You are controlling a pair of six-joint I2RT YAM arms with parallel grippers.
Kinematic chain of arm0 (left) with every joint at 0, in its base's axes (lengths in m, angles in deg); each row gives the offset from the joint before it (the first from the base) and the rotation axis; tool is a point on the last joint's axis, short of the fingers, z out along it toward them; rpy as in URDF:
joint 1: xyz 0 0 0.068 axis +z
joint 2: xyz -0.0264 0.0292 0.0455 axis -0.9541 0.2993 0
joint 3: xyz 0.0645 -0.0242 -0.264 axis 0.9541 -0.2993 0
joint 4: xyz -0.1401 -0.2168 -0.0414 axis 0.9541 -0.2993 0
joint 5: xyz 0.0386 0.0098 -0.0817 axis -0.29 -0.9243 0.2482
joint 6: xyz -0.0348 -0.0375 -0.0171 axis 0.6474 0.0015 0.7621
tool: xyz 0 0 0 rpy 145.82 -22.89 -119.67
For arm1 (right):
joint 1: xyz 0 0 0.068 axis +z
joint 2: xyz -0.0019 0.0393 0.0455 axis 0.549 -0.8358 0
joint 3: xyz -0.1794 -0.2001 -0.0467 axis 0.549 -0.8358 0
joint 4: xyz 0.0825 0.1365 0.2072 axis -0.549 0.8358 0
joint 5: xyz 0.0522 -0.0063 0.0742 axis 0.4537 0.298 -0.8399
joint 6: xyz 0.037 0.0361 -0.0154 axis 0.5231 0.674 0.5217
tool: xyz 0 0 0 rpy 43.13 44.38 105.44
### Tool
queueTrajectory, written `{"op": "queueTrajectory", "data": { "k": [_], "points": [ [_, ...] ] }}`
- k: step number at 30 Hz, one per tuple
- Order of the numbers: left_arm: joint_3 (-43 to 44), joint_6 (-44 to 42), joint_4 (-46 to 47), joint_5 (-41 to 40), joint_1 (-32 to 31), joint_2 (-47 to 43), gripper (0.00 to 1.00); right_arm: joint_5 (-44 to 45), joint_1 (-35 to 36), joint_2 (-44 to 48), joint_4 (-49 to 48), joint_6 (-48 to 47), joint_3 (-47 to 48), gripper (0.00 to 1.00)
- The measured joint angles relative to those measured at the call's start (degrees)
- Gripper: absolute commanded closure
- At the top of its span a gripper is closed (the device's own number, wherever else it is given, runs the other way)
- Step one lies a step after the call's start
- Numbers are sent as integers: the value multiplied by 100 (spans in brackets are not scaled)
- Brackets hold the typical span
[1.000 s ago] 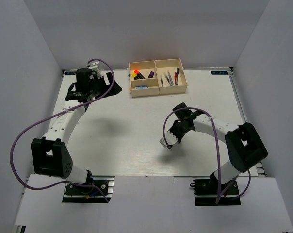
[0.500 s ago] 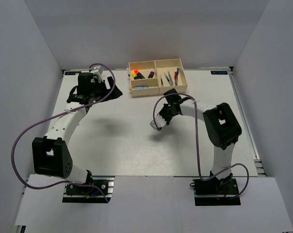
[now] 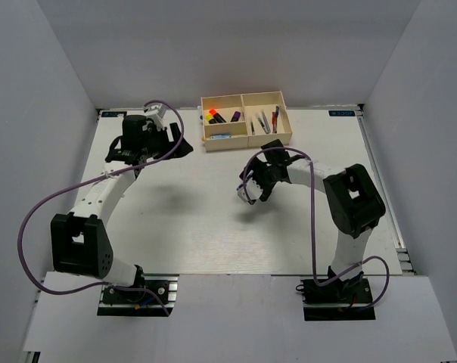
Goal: Sort the stationery into containers
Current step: Move the pen to the center of the board, then pick up the pen from the center of the board.
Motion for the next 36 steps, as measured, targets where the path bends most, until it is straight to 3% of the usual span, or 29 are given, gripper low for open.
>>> {"op": "queueTrajectory", "data": {
  "k": [4,8,11,14,17,23,28,36],
  "points": [
    [-173,-122,234,214,-111,-44,28,-313,2,404,-107,9,-269,18],
    [-105,-334,256,258,-402,118,31,-496,2,1552,-214,442,-595,21],
    [170,-542,195,151,-833,573,31,-319,2,2441,-317,1910,-614,21],
    [702,-732,-7,-4,-1381,1309,32,101,-66,2916,-70,4017,-433,24],
    [1338,-885,-249,-221,-1908,2173,31,378,-348,3237,234,6052,-476,21],
    [2437,-1060,-977,-713,-2640,3456,32,839,-874,5082,638,9197,-1980,19],
    [3171,-1193,-1377,-1047,-2868,4131,40,1123,-1060,5711,807,10684,-2371,18],
    [3985,-1530,-1906,-1543,-3040,4793,64,1213,-1381,6019,914,11442,-2516,17]
  ]
}}
